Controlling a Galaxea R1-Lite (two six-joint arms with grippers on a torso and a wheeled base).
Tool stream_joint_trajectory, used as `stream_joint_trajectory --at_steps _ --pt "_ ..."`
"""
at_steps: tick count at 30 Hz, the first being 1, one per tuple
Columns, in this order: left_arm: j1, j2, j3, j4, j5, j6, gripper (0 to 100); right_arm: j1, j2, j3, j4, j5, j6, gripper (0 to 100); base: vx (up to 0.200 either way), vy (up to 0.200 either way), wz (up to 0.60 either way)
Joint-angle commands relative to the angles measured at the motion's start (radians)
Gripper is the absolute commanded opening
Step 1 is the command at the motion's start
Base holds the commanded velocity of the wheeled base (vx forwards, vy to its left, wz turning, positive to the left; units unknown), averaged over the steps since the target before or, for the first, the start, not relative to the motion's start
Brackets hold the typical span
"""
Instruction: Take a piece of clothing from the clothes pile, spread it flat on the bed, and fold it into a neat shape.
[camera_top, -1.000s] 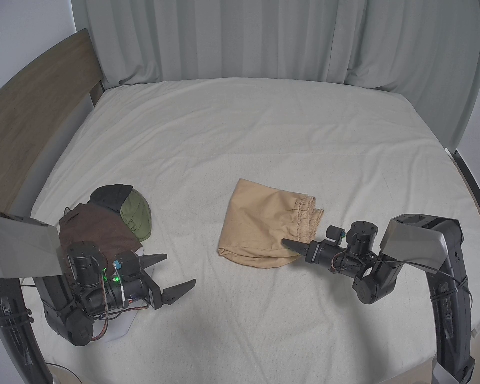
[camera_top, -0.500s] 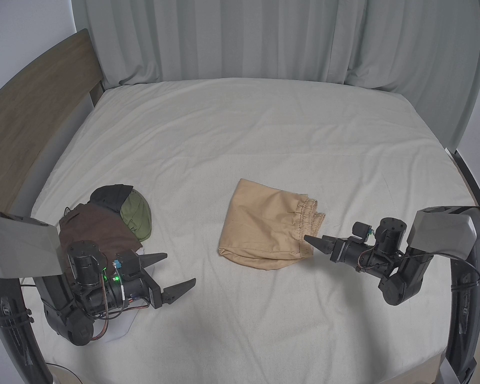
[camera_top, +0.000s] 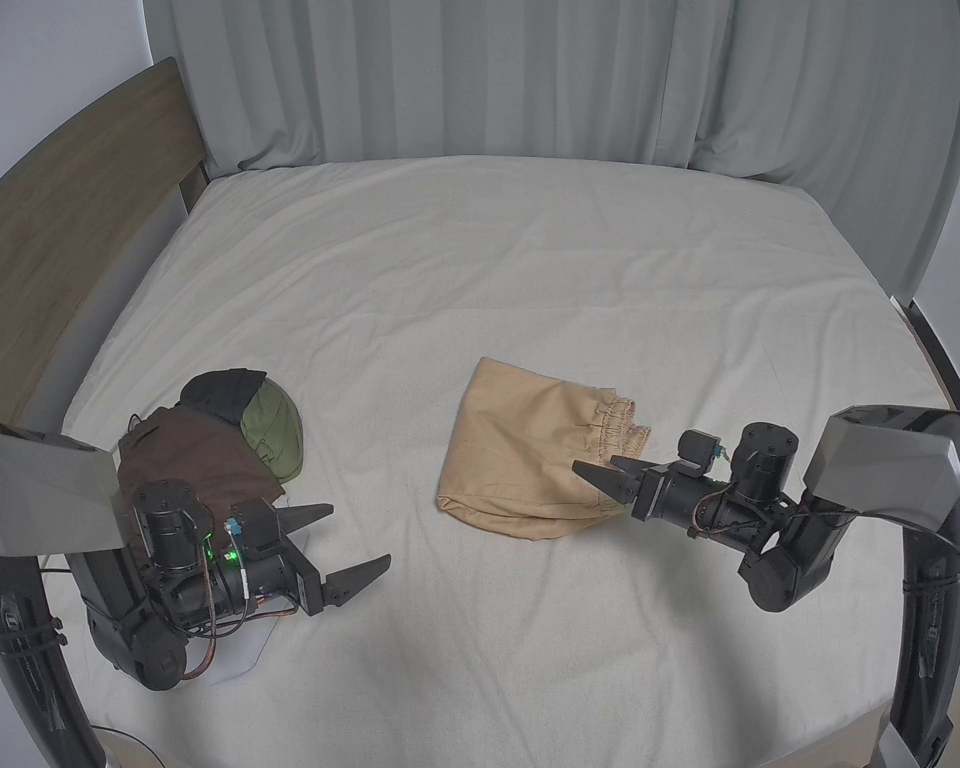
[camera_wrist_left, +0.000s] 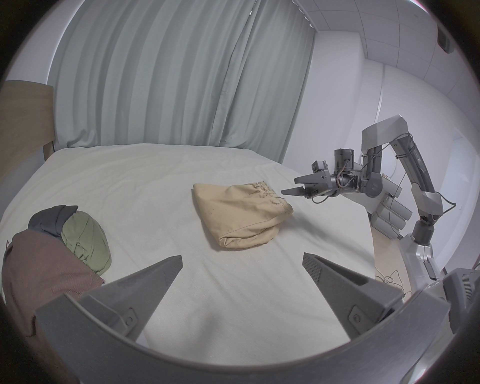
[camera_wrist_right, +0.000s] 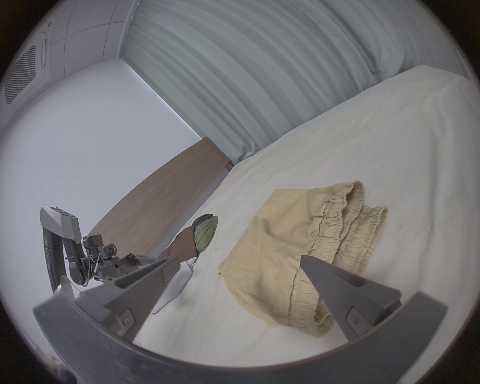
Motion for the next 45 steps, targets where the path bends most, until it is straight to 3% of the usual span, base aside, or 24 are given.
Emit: stream_joint_trajectory --at_steps 1,8,20,25,31,36,40,41,45 --pt "-0.001 -0.002 0.0 -0.001 0.0 0.0 100 0.007 0.097 -0.061 -0.005 -0.001 0.001 100 0.0 0.0 0.0" --pt "-0.001 -0.002 0.002 -0.001 0.0 0.0 100 0.005 0.187 -0.121 -0.005 -0.004 0.001 100 0.0 0.0 0.0" --pt "-0.003 -0.048 0.005 -0.001 0.001 -0.002 100 -0.001 0.146 -0.079 -0.055 -0.007 0.002 100 0.0 0.0 0.0" --pt "-0.041 -0.133 0.012 -0.001 -0.005 -0.005 100 0.013 -0.094 0.047 -0.054 -0.025 -0.016 100 0.0 0.0 0.0" --pt "-0.132 -0.258 0.069 0.001 -0.017 -0.008 100 0.036 -0.321 0.24 -0.052 -0.037 -0.206 100 0.0 0.0 0.0" --pt "-0.133 -0.367 0.141 0.001 -0.017 -0.003 100 0.038 -0.48 0.422 -0.052 -0.085 -0.345 100 0.0 0.0 0.0" --pt "-0.13 -0.406 0.175 0.001 -0.026 -0.002 100 0.039 -0.546 0.478 -0.051 -0.088 -0.349 100 0.0 0.0 0.0" --pt "-0.135 -0.492 0.238 0.001 -0.049 -0.002 100 0.033 -0.655 0.554 -0.044 -0.09 -0.352 100 0.0 0.0 0.0" --pt "-0.133 -0.608 0.281 0.001 -0.063 -0.009 100 -0.015 -0.782 0.636 -0.041 -0.09 -0.355 100 0.0 0.0 0.0"
